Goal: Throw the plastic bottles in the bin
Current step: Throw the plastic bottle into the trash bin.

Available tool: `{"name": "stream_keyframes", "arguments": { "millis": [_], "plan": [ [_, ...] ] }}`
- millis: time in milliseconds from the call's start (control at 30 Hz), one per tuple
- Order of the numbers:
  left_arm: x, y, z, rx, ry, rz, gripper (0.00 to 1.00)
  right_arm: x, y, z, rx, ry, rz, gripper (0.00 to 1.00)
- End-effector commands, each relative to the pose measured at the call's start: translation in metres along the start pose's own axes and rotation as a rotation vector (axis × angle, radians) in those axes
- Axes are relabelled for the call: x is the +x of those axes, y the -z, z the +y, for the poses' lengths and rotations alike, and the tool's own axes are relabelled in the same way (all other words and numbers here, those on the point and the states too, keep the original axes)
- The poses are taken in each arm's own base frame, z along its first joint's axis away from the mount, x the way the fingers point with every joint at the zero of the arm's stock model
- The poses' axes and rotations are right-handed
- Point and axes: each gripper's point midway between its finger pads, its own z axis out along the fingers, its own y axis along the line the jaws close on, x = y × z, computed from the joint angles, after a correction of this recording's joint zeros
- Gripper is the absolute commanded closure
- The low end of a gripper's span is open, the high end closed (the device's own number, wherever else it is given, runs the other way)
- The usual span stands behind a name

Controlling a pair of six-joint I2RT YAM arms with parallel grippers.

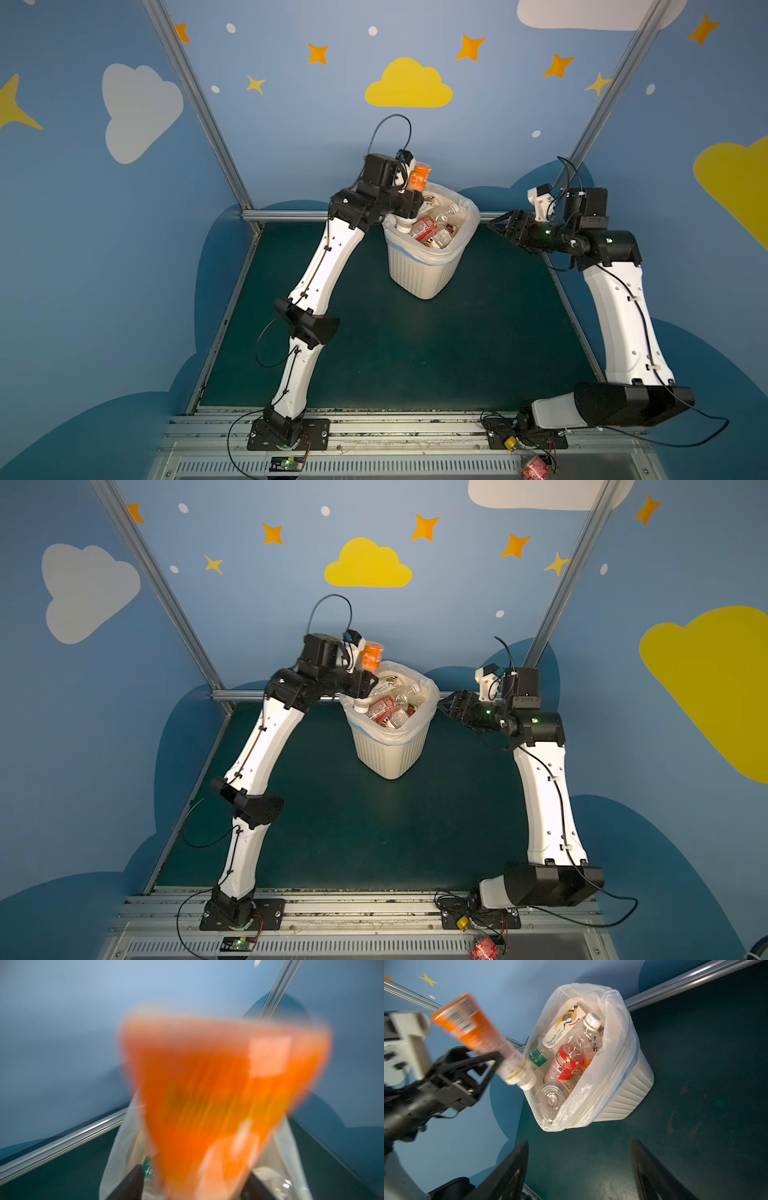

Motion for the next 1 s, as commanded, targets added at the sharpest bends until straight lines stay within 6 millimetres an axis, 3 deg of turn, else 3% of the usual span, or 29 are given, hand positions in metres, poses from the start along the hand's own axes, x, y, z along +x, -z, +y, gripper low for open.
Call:
{"name": "stream_keyframes", "arguments": {
  "millis": [0,200,333,433,567,767,967],
  "plan": [
    [-0.053,0.03,-0.011,-0.015,-0.031,-0.196,0.0,0.008,-0.01,-0.005,-0.015,-0.021,0.051,0.22],
    [-0.087,0.094,-0.018,-0.115,-0.088,-0.31,0.0,0.008,-0.015,-0.005,-0.032,-0.025,0.059,0.22],
    [-0.091,0.122,-0.028,-0.121,-0.11,-0.346,0.0,0.007,-0.016,-0.004,-0.043,-0.025,0.05,0.22],
    [-0.088,0.137,-0.02,-0.167,-0.092,-0.334,0.0,0.006,-0.017,-0.004,-0.051,-0.025,0.049,0.23],
    [-0.063,0.149,-0.003,-0.225,-0.049,-0.23,0.0,0.01,-0.016,-0.006,-0.045,-0.017,0.047,0.22],
    [0.001,0.161,0.029,-0.279,0.057,-0.064,0.0,0.029,-0.01,-0.016,-0.005,0.027,0.07,0.21],
    [0.066,0.185,0.024,-0.197,0.102,-0.016,0.0,0.046,0.006,-0.039,0.144,0.088,0.105,0.22]
  ]
}}
